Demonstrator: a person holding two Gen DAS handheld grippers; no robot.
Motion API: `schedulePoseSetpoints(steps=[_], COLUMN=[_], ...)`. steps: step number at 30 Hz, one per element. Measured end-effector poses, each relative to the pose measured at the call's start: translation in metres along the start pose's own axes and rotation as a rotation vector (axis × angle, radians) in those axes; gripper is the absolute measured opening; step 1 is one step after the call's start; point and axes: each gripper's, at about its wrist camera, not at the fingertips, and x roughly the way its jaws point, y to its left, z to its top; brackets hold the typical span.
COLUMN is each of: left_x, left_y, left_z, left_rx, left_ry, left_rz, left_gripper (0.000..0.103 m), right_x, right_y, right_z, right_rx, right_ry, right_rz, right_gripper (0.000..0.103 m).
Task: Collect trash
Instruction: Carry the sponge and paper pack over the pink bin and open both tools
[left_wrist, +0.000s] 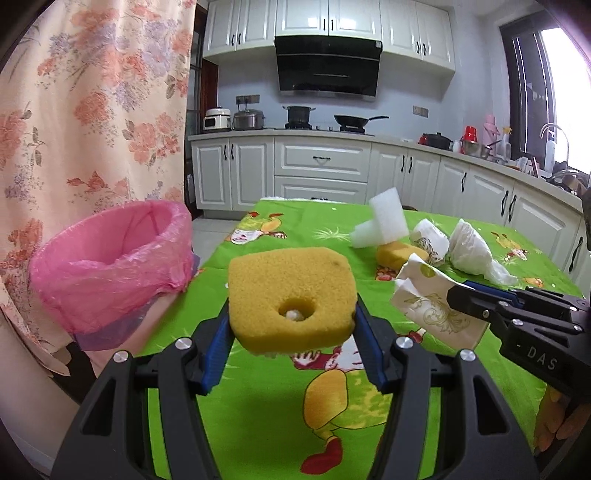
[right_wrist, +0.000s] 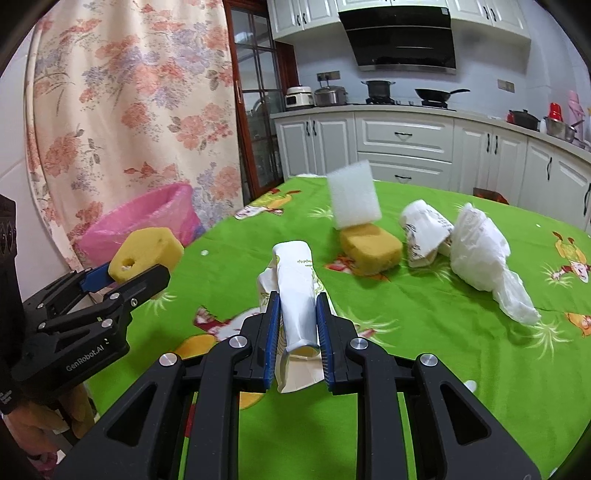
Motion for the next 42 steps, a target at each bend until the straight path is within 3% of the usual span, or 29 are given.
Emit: schedulePoseSetpoints(steps=[13,29,42], left_x=[-0.035,-0.067,-0.023], left_y=[0.040,0.114,0.203], left_z=[0.007,0.036,0.086], left_rx=[-0.037,-0.080,-0.080], left_ry=[-0.063,-0.130,-0.059], left_rz=[0.041,0.169,0.224], left_gripper=[0.058,0.058,0.058], right_x=[-0.004,0.021,0.083], right_y=[0.038,0.106,0.167], right_z=[0.015,0.067,0.123], right_rx=[-0.053,-0.169,-0.160], right_ry=[-0.021,-0.045,-0.010], right_rz=[0.067,0.171,0.289], right_gripper=[0.020,0.021,0.021])
